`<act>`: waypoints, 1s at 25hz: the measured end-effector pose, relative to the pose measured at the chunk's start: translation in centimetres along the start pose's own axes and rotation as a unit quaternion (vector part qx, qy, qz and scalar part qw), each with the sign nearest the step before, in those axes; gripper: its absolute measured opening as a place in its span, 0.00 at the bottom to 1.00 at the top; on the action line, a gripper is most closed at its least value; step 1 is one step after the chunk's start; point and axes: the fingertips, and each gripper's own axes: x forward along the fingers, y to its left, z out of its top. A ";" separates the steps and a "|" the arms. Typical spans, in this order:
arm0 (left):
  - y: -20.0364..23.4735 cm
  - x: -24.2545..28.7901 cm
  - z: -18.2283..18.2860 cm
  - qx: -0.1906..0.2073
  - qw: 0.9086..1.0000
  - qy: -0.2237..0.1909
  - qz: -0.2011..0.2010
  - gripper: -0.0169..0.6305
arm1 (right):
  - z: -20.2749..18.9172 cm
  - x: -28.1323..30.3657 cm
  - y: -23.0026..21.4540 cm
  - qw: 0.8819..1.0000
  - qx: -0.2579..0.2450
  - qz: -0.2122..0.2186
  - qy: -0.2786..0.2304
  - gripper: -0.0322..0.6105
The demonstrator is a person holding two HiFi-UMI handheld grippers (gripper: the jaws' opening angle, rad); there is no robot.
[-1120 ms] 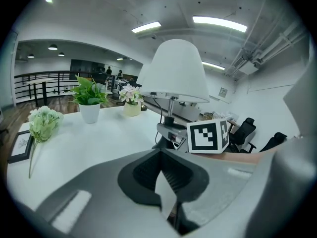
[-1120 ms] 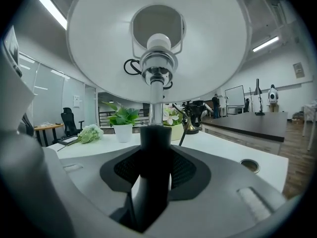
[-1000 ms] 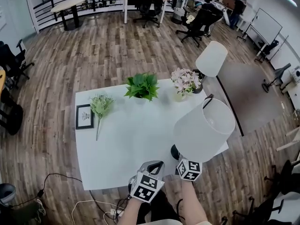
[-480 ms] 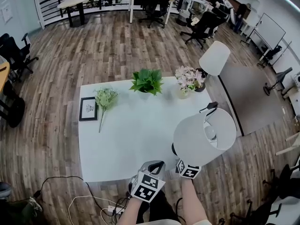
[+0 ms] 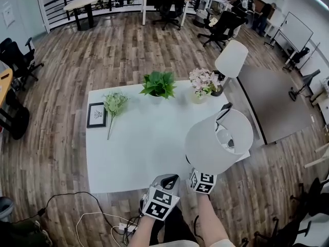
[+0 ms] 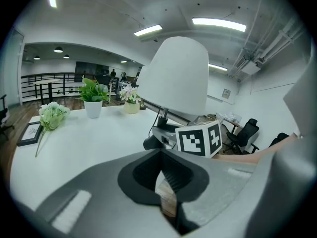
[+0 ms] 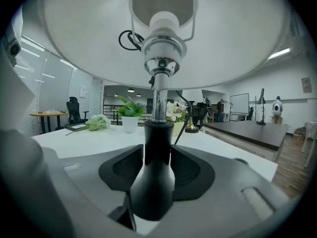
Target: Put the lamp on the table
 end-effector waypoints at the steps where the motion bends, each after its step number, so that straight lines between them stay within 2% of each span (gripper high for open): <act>1: -0.1 -0.1 -0.2 -0.001 1.000 0.001 0.002 0.03 | -0.4 -0.5 0.1 1.000 0.000 0.001 0.002 0.34; 6: -0.8 -0.4 -0.7 -0.005 1.000 0.007 0.012 0.03 | -2.6 -3.6 0.4 1.000 0.005 0.009 0.021 0.33; 13: -2.2 -0.6 0.1 0.022 0.999 0.019 0.026 0.03 | -3.6 -8.3 0.1 0.998 0.017 0.028 0.045 0.32; 20: -4.7 -1.2 0.8 0.038 0.997 0.017 0.067 0.03 | -1.5 -14.1 -1.1 0.997 0.025 0.063 0.043 0.32; 25: -8.9 -2.6 1.7 0.016 0.994 0.013 0.106 0.03 | 0.3 -18.8 -2.9 0.993 0.036 0.105 0.048 0.32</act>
